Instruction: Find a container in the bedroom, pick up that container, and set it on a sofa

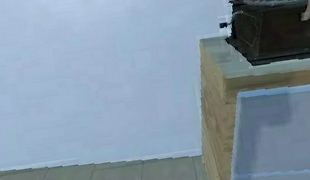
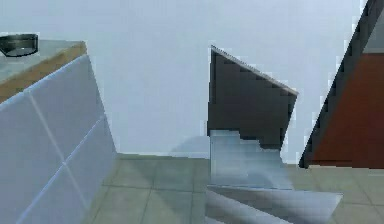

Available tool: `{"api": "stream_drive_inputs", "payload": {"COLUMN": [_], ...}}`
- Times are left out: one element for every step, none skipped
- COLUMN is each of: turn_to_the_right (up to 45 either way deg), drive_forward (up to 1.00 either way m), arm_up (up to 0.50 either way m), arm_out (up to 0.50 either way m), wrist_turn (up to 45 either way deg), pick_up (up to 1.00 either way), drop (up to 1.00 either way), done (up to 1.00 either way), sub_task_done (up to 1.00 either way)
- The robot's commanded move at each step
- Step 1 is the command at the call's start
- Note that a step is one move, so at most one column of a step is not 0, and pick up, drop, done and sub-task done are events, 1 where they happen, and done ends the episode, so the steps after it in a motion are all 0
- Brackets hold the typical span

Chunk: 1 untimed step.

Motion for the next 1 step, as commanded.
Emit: {"api": "stream_drive_inputs", "payload": {"turn_to_the_right": [9.0], "drive_forward": [0.0], "arm_up": [0.0], "arm_out": [0.0], "wrist_turn": [0.0], "pick_up": [0.0], "drop": [0.0], "done": [0.0], "sub_task_done": [0.0]}}
